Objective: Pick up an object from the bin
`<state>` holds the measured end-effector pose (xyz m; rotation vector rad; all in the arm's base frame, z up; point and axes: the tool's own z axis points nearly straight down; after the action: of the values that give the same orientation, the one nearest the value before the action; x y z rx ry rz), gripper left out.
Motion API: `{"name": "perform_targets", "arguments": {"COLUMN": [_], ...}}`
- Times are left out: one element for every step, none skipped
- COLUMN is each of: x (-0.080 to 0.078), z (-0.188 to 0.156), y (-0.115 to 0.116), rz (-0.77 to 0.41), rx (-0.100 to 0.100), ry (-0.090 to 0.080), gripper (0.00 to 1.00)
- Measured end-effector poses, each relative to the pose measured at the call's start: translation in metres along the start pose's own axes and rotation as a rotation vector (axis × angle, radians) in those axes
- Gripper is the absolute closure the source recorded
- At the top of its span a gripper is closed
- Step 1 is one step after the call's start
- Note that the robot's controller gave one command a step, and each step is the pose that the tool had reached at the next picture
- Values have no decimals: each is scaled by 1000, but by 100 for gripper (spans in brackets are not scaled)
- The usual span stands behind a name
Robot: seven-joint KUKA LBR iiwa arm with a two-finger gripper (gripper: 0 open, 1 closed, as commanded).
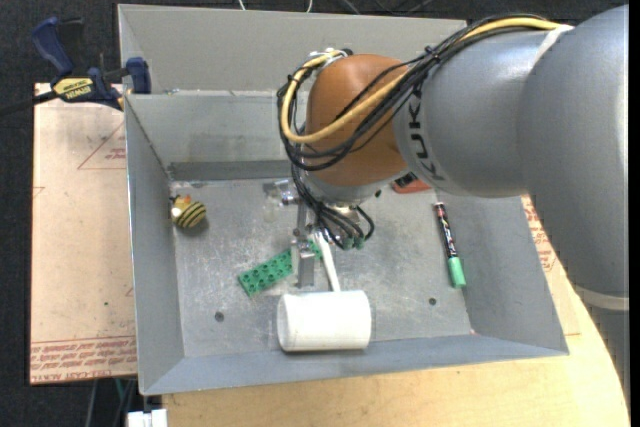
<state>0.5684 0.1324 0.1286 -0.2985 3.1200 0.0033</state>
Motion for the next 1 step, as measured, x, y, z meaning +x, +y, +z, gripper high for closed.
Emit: {"name": "perform_targets", "arguments": {"x": [-1], "z": [43], "y": [-5], "rz": [-196], "rx": [1], "ry": [-12], "gripper": [0]}}
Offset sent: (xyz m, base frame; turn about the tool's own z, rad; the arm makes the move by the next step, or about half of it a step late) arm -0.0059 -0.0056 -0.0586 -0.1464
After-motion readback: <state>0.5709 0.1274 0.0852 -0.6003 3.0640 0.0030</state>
